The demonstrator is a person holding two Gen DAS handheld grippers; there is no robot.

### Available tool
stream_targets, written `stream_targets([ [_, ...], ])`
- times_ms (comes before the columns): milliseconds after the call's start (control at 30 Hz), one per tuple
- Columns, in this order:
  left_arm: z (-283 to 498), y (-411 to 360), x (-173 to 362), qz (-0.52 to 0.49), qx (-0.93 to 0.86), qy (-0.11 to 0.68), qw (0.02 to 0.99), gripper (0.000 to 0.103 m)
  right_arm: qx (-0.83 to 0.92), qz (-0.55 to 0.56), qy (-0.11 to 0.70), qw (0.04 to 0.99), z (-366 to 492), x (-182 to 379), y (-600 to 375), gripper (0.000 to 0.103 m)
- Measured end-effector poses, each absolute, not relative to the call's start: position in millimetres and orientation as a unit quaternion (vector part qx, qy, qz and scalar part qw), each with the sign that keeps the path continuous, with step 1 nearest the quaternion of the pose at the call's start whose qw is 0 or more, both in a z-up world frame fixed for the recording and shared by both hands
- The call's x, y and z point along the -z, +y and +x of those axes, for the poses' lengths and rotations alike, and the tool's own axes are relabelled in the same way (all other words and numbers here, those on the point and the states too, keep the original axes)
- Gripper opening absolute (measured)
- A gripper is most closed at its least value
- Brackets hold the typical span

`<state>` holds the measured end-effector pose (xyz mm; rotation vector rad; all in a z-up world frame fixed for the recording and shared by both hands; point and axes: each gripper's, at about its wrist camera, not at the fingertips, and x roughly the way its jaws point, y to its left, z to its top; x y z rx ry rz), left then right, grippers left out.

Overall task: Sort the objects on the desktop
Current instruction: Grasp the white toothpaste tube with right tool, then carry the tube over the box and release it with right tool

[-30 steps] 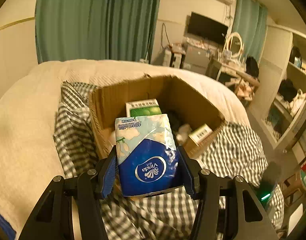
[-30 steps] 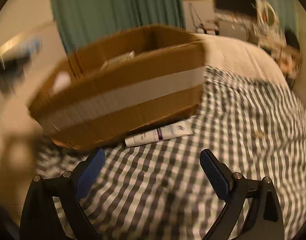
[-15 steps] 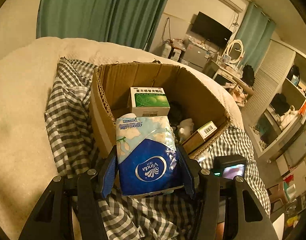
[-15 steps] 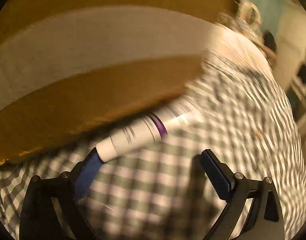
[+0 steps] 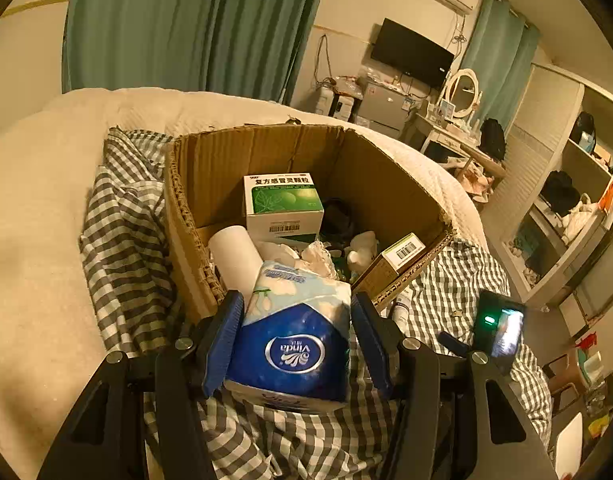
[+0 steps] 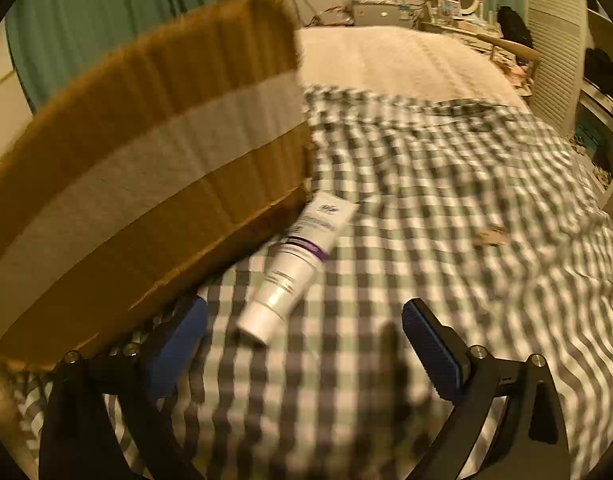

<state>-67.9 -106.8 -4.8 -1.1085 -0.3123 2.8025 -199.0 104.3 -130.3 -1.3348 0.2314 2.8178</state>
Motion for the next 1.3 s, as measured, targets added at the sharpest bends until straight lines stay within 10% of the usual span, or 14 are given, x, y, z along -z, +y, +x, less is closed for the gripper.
stream_targets([
  [167, -73.4, -105.6, 6.3, -0.361, -0.926, -0.095, 0.055, 0.057, -0.893, -0.443, 0.075, 0.005, -215.2, 142.7, 106.2, 0.027],
  [333, -77.9, -108.1, 7.8, -0.361, -0.925, -0.101, 0.055, 0.057, -0.887, -0.451, 0.101, -0.008, -200.6, 134.1, 128.1, 0.024],
  [1033, -119.2, -136.3, -22.4, -0.305, -0.929, -0.174, 0.115, 0.041, -0.938, -0.317, 0.050, -0.127, -205.8, -53.1, 42.9, 0.034],
  [1100, -127.4, -144.4, -19.7, -0.309, -0.927, -0.181, 0.114, 0.054, -0.936, -0.330, 0.045, -0.113, -224.0, -49.4, 31.5, 0.076],
  [1300, -111.5, -180.8, -32.1, -0.287, -0.930, -0.212, 0.084, 0.092, -0.940, -0.287, 0.042, -0.178, -177.3, -52.6, 27.7, 0.082],
])
